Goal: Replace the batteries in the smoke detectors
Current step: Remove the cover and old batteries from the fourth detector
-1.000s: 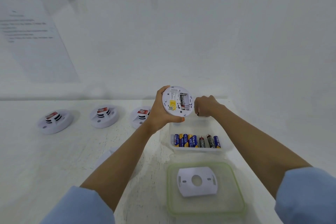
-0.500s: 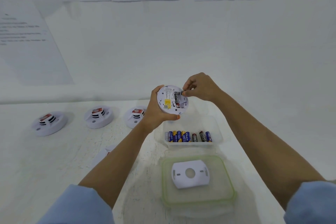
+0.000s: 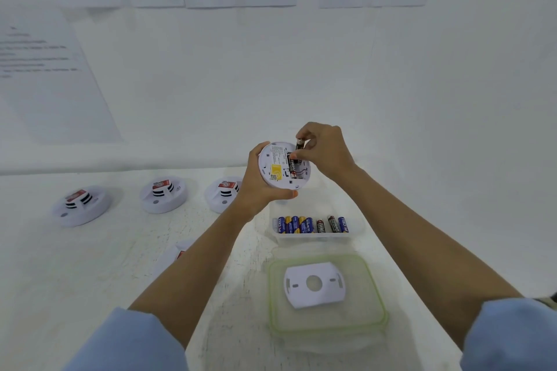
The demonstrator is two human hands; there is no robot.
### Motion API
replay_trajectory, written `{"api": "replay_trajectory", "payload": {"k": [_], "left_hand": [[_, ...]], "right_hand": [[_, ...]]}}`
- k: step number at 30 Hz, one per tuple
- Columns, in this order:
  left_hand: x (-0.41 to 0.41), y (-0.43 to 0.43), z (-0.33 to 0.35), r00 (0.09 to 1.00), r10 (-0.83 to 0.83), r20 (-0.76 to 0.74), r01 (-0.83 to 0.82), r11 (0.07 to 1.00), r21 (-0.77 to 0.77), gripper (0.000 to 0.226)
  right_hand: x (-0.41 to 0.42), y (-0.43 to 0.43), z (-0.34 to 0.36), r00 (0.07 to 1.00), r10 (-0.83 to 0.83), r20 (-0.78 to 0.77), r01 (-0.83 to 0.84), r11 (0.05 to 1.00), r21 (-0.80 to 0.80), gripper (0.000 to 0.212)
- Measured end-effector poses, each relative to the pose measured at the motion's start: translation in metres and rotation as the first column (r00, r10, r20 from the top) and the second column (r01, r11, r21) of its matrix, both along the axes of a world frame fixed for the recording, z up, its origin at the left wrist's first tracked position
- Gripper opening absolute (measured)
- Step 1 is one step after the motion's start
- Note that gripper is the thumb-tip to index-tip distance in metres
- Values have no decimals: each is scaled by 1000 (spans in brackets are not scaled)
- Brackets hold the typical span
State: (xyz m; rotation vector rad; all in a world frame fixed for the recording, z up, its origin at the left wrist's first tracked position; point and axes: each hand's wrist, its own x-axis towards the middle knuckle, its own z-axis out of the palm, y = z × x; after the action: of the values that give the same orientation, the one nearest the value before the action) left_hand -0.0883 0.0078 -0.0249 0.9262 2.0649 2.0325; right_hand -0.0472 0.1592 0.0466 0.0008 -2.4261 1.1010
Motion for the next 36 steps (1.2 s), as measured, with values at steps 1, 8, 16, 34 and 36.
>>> {"api": "replay_trajectory", "payload": {"k": [1, 8, 16, 34, 36], "left_hand": [[0, 0, 0, 1000, -1, -5, 1, 1000, -2, 100], [2, -6, 1, 999, 44, 19, -45, 998, 38, 98], [7, -9, 6, 998, 55, 22, -56, 997, 53, 95], [49, -57, -4, 999, 48, 6, -48, 999, -2, 97], [57, -61, -5, 998, 60, -7, -60, 998, -3, 95]], "right_hand": [[-1, -1, -3, 1000, -11, -7, 11, 1000, -17, 31], [5, -7, -24, 999, 20, 45, -16, 996, -90, 32], [12, -25, -23, 999, -31, 31, 29, 998, 48, 25], [89, -22, -27, 965, 97, 242, -90, 995, -41, 46], [103, -22, -27, 914, 154, 376, -173, 985, 18, 33]]}}
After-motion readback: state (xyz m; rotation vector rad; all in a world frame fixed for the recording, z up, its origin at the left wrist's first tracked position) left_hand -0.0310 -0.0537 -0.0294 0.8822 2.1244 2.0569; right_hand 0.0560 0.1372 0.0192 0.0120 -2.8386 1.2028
